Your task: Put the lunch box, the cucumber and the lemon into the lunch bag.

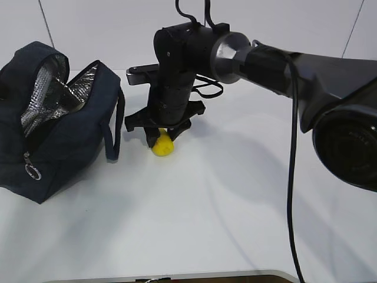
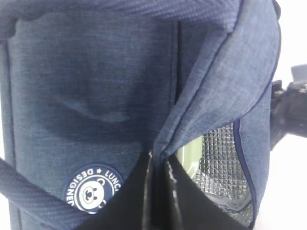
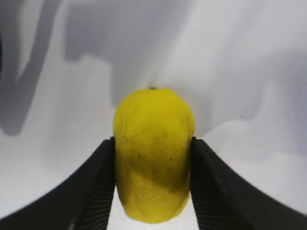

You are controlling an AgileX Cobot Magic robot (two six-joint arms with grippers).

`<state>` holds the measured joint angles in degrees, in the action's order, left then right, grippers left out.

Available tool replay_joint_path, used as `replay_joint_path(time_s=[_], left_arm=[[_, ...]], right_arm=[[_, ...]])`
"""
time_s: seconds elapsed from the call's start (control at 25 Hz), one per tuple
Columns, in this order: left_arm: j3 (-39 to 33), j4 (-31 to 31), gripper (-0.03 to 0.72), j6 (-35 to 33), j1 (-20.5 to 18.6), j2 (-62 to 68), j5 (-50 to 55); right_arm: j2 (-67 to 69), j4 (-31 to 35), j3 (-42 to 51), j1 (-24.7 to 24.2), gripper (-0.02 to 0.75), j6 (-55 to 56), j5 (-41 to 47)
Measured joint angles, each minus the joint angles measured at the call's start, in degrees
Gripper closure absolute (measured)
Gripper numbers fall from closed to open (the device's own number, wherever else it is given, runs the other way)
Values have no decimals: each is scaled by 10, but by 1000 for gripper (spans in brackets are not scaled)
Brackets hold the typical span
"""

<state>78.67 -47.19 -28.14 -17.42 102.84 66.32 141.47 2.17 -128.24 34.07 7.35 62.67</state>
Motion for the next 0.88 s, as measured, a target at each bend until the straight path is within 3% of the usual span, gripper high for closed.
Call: replay_joint_path(time_s=[0.24,0.44,0.88], left_arm=[[0,0,702,0,0,0,1],[0,0,702,0,0,0,1],[0,0,702,0,0,0,2]], right_arm=[[1,-1,-14,0,405,0,34],[4,9,-92,0,407,0,77],[-6,166,-206,0,407,-4,89]])
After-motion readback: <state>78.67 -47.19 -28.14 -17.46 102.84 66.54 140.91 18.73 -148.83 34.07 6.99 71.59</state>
